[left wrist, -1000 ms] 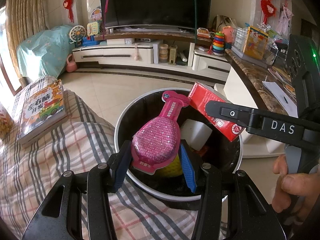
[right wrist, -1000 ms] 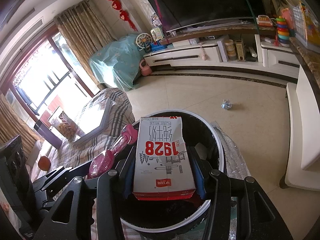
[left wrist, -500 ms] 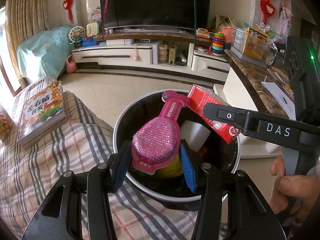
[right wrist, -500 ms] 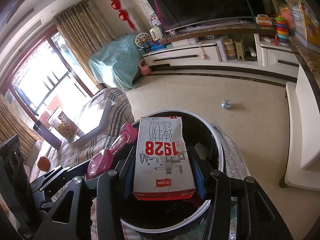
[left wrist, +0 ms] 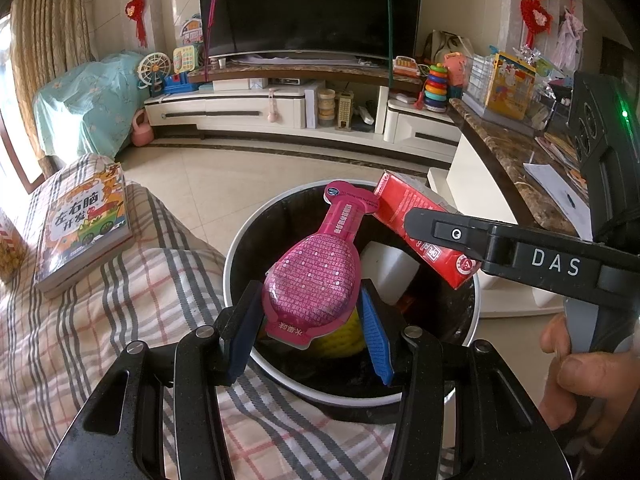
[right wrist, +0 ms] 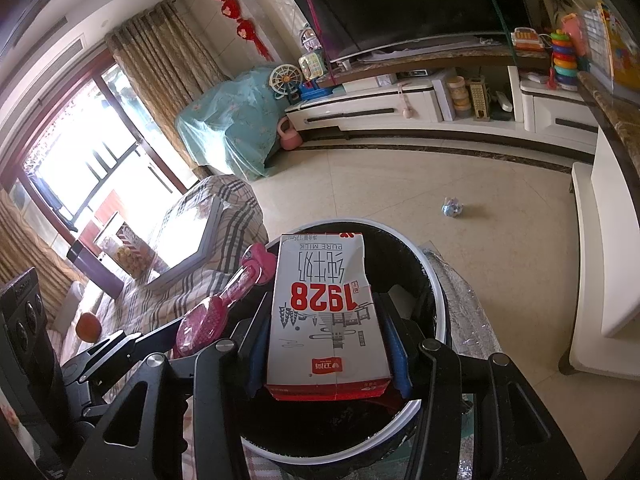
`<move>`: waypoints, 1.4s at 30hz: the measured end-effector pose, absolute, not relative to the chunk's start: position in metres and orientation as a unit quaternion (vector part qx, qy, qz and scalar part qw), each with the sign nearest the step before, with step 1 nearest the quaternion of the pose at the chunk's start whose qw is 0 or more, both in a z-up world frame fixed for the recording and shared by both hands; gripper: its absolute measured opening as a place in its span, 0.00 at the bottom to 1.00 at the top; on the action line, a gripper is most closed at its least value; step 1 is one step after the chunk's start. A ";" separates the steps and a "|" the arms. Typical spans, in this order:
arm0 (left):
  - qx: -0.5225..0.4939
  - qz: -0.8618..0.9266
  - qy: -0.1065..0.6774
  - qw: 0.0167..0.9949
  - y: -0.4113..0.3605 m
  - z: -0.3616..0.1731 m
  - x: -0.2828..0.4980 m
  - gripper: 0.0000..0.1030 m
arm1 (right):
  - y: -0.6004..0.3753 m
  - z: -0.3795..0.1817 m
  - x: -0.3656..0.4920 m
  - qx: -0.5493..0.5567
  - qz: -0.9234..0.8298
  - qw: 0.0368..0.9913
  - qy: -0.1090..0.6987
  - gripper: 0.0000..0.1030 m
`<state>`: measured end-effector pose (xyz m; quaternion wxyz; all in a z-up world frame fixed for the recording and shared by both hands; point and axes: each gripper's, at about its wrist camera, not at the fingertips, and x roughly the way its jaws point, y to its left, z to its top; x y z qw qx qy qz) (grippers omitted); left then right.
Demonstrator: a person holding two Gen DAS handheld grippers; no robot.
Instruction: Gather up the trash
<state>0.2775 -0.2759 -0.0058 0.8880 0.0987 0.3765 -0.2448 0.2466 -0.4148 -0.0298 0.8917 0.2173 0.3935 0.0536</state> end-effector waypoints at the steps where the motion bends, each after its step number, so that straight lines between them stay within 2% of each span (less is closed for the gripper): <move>1: 0.099 -0.245 0.376 0.888 -0.276 -0.006 0.277 0.46 | -0.415 -0.030 0.247 0.217 0.053 0.892 0.394 0.48; 8: 0.095 -0.238 0.382 0.888 -0.274 -0.005 0.279 0.48 | -0.415 -0.030 0.247 0.217 0.052 0.892 0.394 0.49; 10: 0.087 -0.233 0.386 0.888 -0.271 -0.005 0.281 0.57 | -0.416 -0.031 0.247 0.221 0.052 0.890 0.394 0.51; 14: 0.076 -0.226 0.379 0.894 -0.260 0.000 0.277 0.60 | -0.418 -0.027 0.244 0.230 0.046 0.891 0.389 0.54; 17: 0.065 -0.223 0.371 0.899 -0.249 0.005 0.267 0.61 | -0.417 -0.018 0.234 0.232 0.048 0.894 0.380 0.63; 20: 0.054 -0.214 0.358 0.907 -0.235 0.012 0.253 0.67 | -0.411 -0.007 0.224 0.229 0.051 0.899 0.369 0.75; 24: 0.036 -0.190 0.332 0.923 -0.213 0.018 0.222 0.80 | -0.396 0.009 0.203 0.215 0.055 0.908 0.355 0.81; 27: 0.013 -0.184 0.323 0.928 -0.192 0.018 0.199 0.84 | -0.384 0.018 0.185 0.205 0.053 0.915 0.343 0.88; 34: -0.027 -0.153 0.309 0.938 -0.152 0.012 0.149 0.90 | -0.352 0.019 0.131 0.185 0.040 0.929 0.319 0.91; 42: -0.035 -0.129 0.285 0.949 -0.124 0.007 0.103 0.91 | -0.323 0.007 0.083 0.151 0.011 0.938 0.313 0.95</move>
